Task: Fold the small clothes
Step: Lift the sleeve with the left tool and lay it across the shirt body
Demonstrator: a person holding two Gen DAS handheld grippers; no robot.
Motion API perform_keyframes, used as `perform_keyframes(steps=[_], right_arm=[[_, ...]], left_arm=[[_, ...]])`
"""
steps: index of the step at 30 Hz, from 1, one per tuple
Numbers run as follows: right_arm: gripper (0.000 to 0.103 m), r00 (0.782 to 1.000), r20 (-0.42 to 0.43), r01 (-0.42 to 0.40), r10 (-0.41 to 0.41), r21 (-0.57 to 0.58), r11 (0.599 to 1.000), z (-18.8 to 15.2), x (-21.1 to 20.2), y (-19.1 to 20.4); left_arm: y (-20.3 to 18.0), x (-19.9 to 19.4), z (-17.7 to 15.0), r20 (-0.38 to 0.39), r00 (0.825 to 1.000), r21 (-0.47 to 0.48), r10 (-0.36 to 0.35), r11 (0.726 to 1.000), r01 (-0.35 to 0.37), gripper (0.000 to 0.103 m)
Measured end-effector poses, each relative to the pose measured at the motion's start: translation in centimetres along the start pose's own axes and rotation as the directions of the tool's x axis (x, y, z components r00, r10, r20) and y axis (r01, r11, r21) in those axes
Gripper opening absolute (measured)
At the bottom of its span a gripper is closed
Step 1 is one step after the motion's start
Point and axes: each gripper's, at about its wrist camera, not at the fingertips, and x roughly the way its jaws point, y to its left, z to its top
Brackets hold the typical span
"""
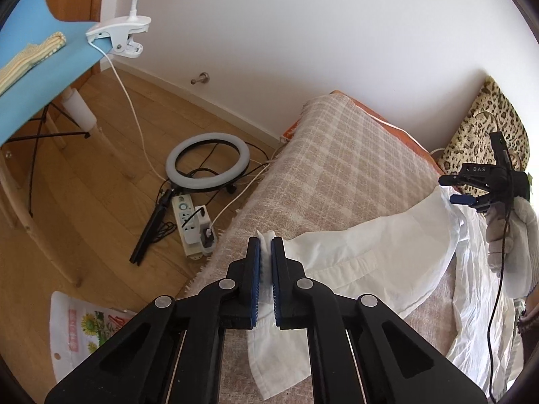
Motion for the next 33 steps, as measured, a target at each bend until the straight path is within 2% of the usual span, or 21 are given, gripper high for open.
perform_keyframes(steps=[3,7,14,17,24,25,27,28,29,33], right_arm=[[0.066,1.0,-0.022,0.023,-0.023,0.01,1.0,1.0,1.1,-0.2],[0.066,0.997,-0.044,0.061,-0.062,-0.014,0.998,2.3,1.9,-0.1],[0.066,0.98,-0.118,0.154,-0.163,-0.082,0.985,3.3,4.3,0.7],[0.066,0.972,-0.117,0.194,-0.205,-0.101,0.976,3.7,4.7,1.2],[0.067,0.964,-0.113,0.222,-0.239,-0.143,0.964,4.2,5.1,1.7],[0.063,0.964,-0.108,0.227,-0.244,-0.146,0.963,4.1,5.0,1.7],[0.043,0.961,-0.101,0.241,-0.259,-0.159,0.957,3.2,4.5,1.8],[0.019,0.957,-0.103,0.253,-0.271,-0.159,0.954,3.1,4.4,1.8],[0.004,0.954,-0.113,0.259,-0.277,-0.149,0.954,3.2,4.3,1.6],[0.003,0.972,-0.081,0.213,-0.223,-0.113,0.97,3.5,2.4,0.4]], left_arm=[[-1.6,-2.1,-0.1,0.044,0.997,0.022,-0.067,0.998,0.066,0.004],[-4.5,-5.0,-0.7,0.093,0.989,0.11,-0.117,0.988,0.107,0.004],[-7.5,-9.1,-3.3,0.129,0.964,0.223,-0.233,0.954,0.201,0.003],[-8.3,-9.7,-4.3,0.107,0.955,0.247,-0.276,0.938,0.244,0.003],[-9.6,-10.5,-6.1,0.062,0.94,0.289,-0.336,0.908,0.305,0.003],[-9.8,-10.8,-6.4,0.07,0.938,0.294,-0.339,0.906,0.306,0.003],[-9.9,-11.1,-6.4,0.076,0.937,0.3,-0.342,0.904,0.306,0.003],[-9.8,-11.3,-6.5,0.08,0.937,0.299,-0.34,0.905,0.303,0.003],[-9.7,-11.3,-6.4,0.078,0.937,0.296,-0.342,0.905,0.306,0.003],[-10.2,-11.9,-6.9,0.076,0.932,0.304,-0.353,0.899,0.316,0.003]])
